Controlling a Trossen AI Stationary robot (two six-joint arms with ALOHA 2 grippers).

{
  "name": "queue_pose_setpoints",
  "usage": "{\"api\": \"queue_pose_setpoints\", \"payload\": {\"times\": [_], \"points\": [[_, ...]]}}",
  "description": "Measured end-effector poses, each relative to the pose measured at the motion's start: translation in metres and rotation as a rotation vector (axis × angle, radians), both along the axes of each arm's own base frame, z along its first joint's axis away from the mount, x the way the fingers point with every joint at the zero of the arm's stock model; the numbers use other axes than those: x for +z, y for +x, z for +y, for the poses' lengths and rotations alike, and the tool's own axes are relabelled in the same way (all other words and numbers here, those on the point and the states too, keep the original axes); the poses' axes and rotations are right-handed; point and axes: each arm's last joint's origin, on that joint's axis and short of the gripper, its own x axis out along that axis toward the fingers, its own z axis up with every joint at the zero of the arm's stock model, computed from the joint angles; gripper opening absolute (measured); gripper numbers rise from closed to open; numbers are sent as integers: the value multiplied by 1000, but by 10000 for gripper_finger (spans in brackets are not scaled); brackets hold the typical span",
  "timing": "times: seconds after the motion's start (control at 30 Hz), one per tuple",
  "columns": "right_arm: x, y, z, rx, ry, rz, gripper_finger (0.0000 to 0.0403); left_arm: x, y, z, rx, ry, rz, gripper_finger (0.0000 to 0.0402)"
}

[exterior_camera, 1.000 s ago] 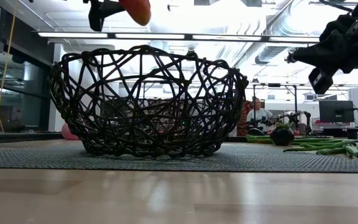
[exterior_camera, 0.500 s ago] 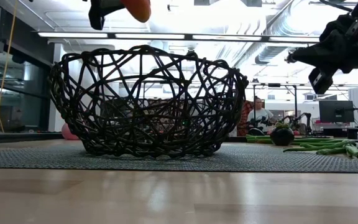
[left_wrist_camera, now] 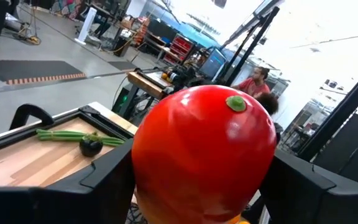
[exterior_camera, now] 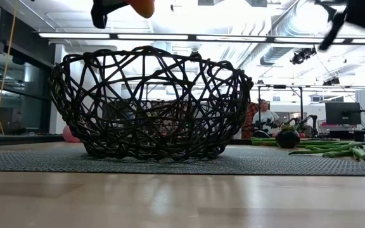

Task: Build produce basket
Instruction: Put the orange mango into the black mesh basket

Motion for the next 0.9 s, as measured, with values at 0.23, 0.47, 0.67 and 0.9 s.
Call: {"api": "queue_pose_setpoints", "payload": {"times": [0.23, 0.47, 0.67, 0.9], "points": [[66, 13, 2, -129, -298, 141, 0, 0, 0, -1, -35, 1, 1, 276], [89, 59, 1, -118, -418, 505, 0, 0, 0, -2, -58, 19, 6, 276], [79, 94, 2, -25, -447, 700, 0, 0, 0, -2, -54, 67, 20, 276], [80, 104, 2, 14, -433, 691, 0, -1, 0, -2, -54, 77, 28, 276]]}}
